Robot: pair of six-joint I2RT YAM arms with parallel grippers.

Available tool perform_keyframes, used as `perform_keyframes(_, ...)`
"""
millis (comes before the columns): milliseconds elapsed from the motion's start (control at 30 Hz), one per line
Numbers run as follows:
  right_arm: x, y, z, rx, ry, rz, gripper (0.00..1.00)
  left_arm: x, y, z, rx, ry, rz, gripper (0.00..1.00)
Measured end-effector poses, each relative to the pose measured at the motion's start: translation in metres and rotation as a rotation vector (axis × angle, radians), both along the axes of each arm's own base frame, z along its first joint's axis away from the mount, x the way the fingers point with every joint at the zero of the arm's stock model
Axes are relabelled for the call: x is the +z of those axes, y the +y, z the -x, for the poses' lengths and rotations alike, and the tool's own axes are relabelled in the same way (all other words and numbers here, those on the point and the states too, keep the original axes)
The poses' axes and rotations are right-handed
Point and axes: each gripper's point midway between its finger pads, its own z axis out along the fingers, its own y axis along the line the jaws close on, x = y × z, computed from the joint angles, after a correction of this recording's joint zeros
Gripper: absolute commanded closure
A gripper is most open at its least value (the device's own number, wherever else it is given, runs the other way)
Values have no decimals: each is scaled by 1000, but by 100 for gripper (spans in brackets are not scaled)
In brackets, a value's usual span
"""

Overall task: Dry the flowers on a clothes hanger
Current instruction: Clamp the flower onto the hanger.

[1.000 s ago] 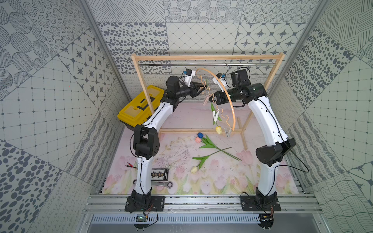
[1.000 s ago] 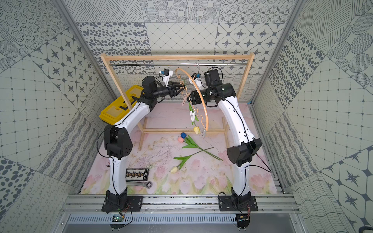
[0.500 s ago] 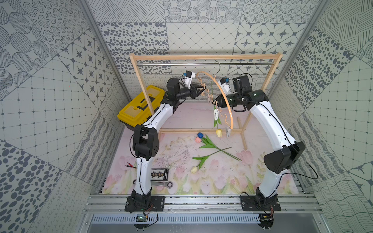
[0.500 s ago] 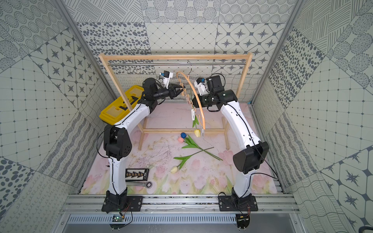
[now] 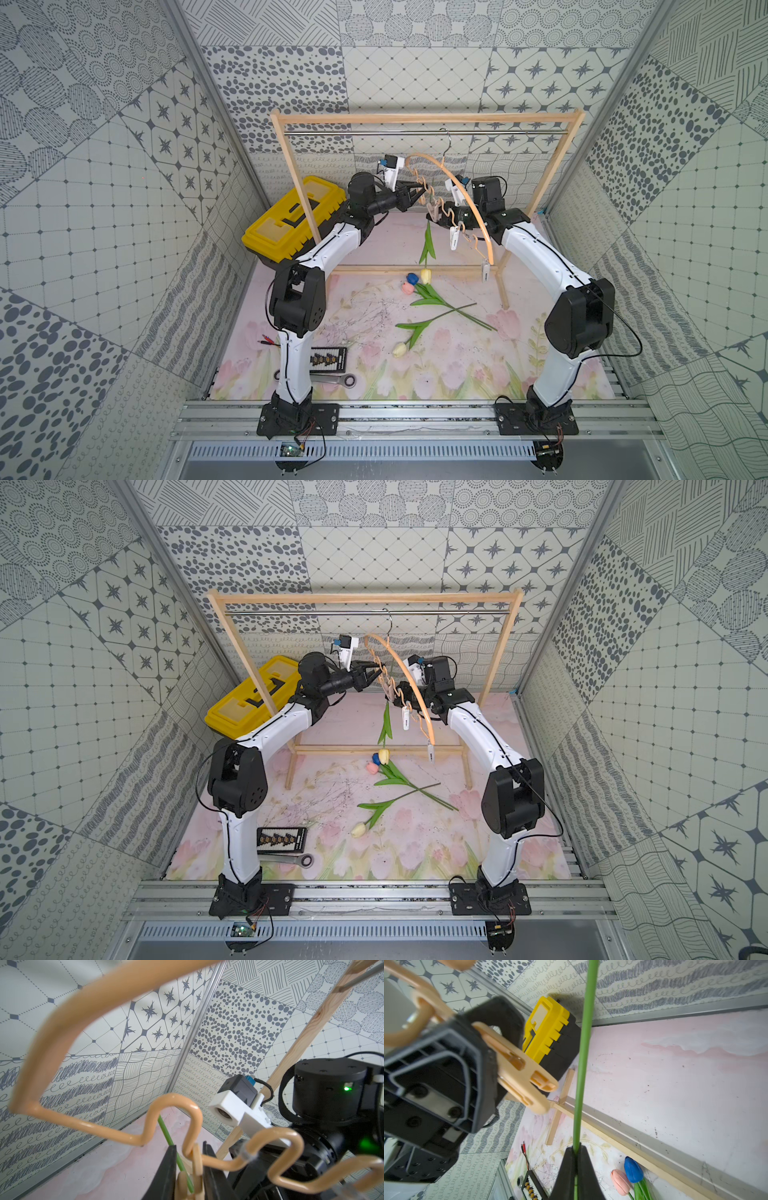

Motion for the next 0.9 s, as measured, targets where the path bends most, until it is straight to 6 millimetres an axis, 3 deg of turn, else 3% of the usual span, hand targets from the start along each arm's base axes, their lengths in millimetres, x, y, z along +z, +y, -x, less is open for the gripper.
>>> perform_keyframes(267,13,14,2,51,-40,-71,100,6,-1,-1,20,-9,40,87)
perform_keyframes(600,6,16,4,64,-61,-76,100,5,0,-2,32,-4,47,89)
perform_keyframes(900,16,16,1,63,-109,-77,100,8,2,0,38,-2,50,92)
